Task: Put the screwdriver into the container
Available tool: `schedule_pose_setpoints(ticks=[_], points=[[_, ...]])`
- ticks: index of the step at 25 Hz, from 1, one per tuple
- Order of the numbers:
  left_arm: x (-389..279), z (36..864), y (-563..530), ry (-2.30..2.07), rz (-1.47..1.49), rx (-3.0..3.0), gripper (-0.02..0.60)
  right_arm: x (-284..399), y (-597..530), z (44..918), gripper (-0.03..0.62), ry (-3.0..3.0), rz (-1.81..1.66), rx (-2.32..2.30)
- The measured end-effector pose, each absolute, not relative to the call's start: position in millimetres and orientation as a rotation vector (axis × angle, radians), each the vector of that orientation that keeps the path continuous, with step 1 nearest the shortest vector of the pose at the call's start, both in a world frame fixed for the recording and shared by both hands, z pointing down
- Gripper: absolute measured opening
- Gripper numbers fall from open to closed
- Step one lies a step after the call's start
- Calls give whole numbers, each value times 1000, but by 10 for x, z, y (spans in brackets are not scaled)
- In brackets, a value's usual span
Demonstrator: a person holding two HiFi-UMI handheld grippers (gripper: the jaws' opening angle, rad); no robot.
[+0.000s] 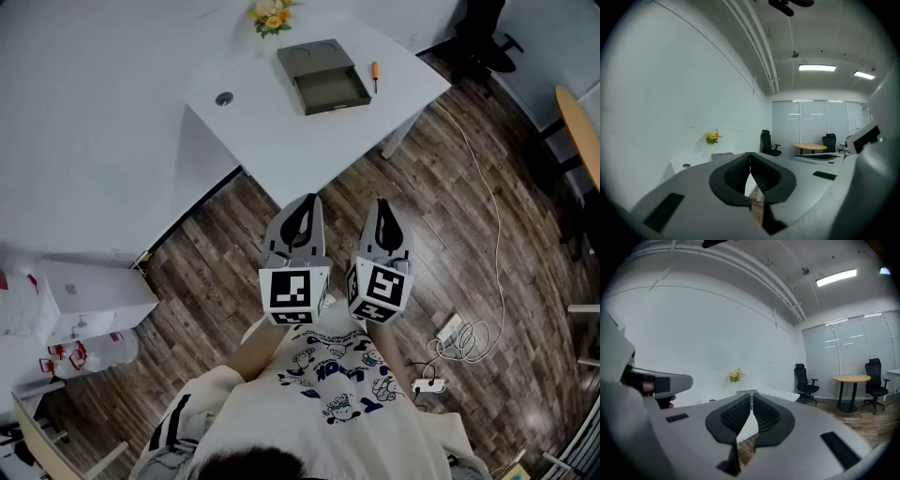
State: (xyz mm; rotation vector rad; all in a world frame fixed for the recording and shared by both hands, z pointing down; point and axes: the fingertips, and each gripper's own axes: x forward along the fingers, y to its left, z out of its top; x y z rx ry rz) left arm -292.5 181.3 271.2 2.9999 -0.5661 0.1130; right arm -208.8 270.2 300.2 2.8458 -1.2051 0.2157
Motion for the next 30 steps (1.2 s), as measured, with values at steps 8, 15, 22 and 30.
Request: schedule_pose_setpoints(ticks=[8,15,22,30], points=[[-2855,2755,1776,-553,131,2999,17,-2043,2643,3024,40,-1206,235,2851],[-2756,2805,1681,-542,156,2992,15,-1963,2549,3078,40,-1211,265,2856],[-2520,2815,1499,-526,164,2997,15,-1736,2399,3045,41,-1189,254,2878],[-2079,2775,1196,-469,156,3007,15,-1296,2108,3034,41,-1143,238,2899]])
